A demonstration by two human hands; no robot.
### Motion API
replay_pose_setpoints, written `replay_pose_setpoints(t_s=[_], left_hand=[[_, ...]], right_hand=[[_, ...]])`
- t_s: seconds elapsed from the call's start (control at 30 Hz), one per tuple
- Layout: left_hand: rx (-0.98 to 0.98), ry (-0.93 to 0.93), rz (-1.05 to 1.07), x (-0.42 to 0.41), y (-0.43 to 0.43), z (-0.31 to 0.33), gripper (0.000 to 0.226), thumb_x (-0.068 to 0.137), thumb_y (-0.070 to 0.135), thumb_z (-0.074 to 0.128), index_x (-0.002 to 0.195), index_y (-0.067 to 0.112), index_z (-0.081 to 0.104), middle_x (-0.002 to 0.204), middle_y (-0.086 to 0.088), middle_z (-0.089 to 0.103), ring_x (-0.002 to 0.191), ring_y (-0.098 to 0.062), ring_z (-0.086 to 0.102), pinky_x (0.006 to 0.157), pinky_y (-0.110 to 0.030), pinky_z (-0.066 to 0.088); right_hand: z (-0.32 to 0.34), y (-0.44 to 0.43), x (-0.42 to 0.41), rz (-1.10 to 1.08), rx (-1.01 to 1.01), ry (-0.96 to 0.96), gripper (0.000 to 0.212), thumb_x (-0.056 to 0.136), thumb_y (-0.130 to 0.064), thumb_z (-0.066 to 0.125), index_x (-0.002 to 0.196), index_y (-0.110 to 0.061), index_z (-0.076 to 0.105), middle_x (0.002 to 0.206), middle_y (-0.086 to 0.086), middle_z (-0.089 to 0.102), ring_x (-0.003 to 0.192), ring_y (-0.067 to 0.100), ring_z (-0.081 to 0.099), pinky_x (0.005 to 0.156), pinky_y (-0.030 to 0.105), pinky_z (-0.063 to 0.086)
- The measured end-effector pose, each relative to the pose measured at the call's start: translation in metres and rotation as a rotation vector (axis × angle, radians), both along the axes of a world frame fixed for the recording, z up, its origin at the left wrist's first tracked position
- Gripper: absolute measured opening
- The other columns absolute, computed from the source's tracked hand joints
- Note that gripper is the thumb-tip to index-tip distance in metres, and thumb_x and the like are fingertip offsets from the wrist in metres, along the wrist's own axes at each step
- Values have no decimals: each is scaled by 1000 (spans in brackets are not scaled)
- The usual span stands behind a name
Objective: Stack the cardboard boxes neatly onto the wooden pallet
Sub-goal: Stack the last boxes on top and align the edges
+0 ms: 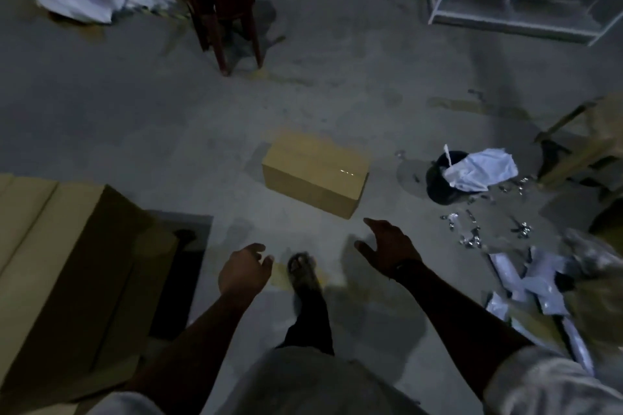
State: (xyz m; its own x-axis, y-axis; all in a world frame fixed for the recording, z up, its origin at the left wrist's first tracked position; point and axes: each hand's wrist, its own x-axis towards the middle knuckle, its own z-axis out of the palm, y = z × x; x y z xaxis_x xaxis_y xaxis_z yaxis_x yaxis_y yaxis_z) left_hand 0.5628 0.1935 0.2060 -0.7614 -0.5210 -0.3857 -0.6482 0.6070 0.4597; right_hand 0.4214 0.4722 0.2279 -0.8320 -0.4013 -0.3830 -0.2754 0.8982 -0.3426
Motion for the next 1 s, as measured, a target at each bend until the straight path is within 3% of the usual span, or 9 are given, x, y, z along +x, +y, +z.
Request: replay_pose_setpoints(t_s=[0.17, 0.37, 0.53, 0.77, 0.87, 1.0], left_hand=[[28, -154, 0, -109, -26, -39, 44, 92, 52, 63, 130, 30, 64, 115, 4, 74, 107, -19, 68, 89, -34, 56], [89, -185, -22, -241, -50, -44, 47, 95, 56, 57, 135, 32, 60, 120, 2, 70, 105, -18, 68, 87, -35, 58], [152, -207, 101, -322, -56, -59, 44, 93, 54, 60, 131, 30, 64, 118, 3, 72, 107, -20, 68, 89, -37, 58], [456, -242, 445, -381, -39, -157, 45, 88, 54, 68, 127, 32, 64, 111, 7, 75, 100, -14, 70, 89, -39, 59], [499, -203, 656, -409, -20, -199, 43, 90, 47, 71, 127, 27, 67, 112, 2, 75, 102, -15, 71, 91, -37, 58], [459, -178, 851, -450, 4, -269, 49, 91, 52, 68, 134, 29, 62, 124, -1, 71, 108, -20, 69, 97, -36, 54]], right_hand=[[-26, -34, -119, 13, 59, -45, 74, 95, -63, 46, 155, -24, 29, 156, 6, 39, 139, 31, 40, 110, 48, 39], [-22, -77, -256, 140, 99, -61, 72, 97, -59, 47, 156, -23, 28, 156, 7, 39, 139, 32, 39, 110, 47, 38], [-43, -107, -362, 148, 77, -100, 71, 96, -54, 55, 155, -22, 33, 155, 10, 40, 138, 34, 39, 110, 50, 37], [-170, -146, -497, 442, 190, -239, 69, 96, -49, 56, 154, -18, 35, 153, 11, 41, 137, 36, 41, 108, 51, 39], [-232, -166, -550, 668, 283, -260, 68, 93, -47, 58, 152, -20, 37, 150, 10, 43, 132, 37, 44, 104, 49, 43], [-311, -197, -600, 999, 426, -278, 77, 86, -58, 50, 152, -23, 34, 159, 9, 29, 141, 35, 32, 108, 48, 38]])
